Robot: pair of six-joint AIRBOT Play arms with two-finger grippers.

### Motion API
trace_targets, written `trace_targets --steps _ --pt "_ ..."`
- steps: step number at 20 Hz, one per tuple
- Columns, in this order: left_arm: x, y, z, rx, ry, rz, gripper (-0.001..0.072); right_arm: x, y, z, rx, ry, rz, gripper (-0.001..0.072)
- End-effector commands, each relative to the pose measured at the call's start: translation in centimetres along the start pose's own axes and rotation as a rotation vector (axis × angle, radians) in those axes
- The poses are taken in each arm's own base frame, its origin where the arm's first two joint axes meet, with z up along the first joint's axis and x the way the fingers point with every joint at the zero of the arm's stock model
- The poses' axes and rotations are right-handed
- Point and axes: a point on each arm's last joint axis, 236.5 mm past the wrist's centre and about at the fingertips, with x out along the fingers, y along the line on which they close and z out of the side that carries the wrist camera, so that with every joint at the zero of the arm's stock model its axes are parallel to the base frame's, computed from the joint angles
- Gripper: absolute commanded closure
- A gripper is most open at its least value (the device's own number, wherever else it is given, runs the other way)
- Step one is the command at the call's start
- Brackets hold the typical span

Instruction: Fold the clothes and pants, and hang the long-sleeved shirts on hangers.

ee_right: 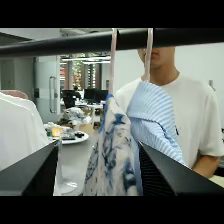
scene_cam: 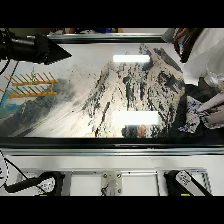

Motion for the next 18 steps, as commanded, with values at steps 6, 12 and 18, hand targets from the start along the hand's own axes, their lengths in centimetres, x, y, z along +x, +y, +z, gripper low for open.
trace_targets --steps 6,12,18 --pt "0.0 0.0 0.0 0.002 -0.001 0.001 0.0689 -12.9 17.7 8.4 0.147 -0.059 0.881 0.0208" --pt "-1.0 2.1 -0.1 0.077 -0.025 0.224 0.069 -25.5 29.4 8.7 0.308 0.037 1.413 0.0225" --pt "0.5 0.8 -3.2 0.161 0.006 0.334 0.069 -45.4 38.5 0.6 0.325 0.484 1.921 0.0225"
